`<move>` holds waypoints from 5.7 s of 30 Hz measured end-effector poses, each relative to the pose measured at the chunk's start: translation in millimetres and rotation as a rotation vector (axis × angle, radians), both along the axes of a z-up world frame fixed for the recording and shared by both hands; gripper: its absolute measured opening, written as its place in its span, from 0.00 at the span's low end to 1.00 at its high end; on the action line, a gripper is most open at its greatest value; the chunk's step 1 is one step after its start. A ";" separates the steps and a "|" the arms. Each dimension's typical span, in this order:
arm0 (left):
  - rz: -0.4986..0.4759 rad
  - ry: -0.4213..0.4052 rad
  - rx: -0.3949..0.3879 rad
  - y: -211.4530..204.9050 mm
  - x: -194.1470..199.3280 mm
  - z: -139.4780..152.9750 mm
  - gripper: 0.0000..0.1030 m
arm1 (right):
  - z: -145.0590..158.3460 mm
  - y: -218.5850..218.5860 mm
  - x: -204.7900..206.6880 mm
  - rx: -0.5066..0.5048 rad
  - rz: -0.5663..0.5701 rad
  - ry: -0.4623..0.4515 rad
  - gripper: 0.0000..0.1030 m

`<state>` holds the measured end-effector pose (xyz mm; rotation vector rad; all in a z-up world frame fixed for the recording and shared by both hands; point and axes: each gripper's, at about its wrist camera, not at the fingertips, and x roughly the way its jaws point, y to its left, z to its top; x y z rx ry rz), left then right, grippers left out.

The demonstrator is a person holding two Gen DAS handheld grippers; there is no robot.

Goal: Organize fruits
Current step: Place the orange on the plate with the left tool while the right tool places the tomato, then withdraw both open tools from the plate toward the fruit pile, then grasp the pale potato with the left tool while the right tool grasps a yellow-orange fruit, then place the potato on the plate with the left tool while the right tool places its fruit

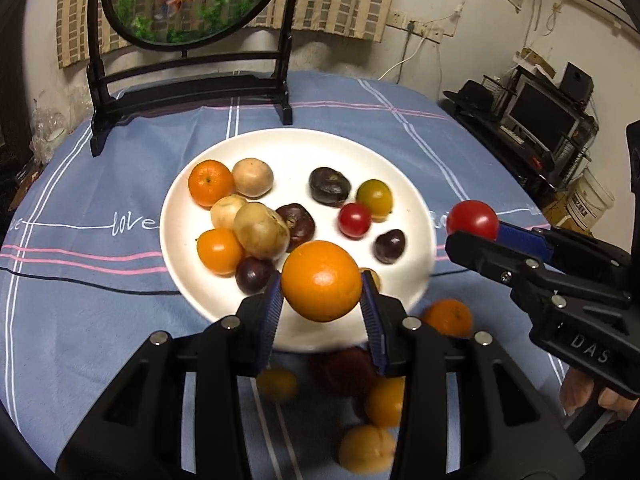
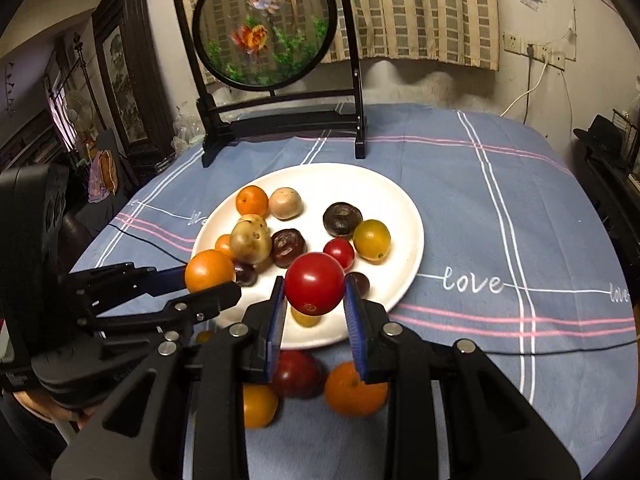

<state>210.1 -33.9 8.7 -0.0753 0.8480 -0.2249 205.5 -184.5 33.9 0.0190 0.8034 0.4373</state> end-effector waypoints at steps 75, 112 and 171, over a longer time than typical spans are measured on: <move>-0.012 0.045 0.047 -10.0 -128.8 -32.5 0.83 | -51.4 -70.4 -128.9 0.098 -0.168 0.130 0.62; 0.075 0.054 0.079 59.2 -121.3 -43.6 0.39 | -62.6 49.5 -83.5 -0.086 0.012 0.148 0.62; 0.048 -0.053 -0.009 9.4 -19.1 14.6 0.39 | 15.4 -8.2 -15.8 0.126 -0.086 -0.039 0.38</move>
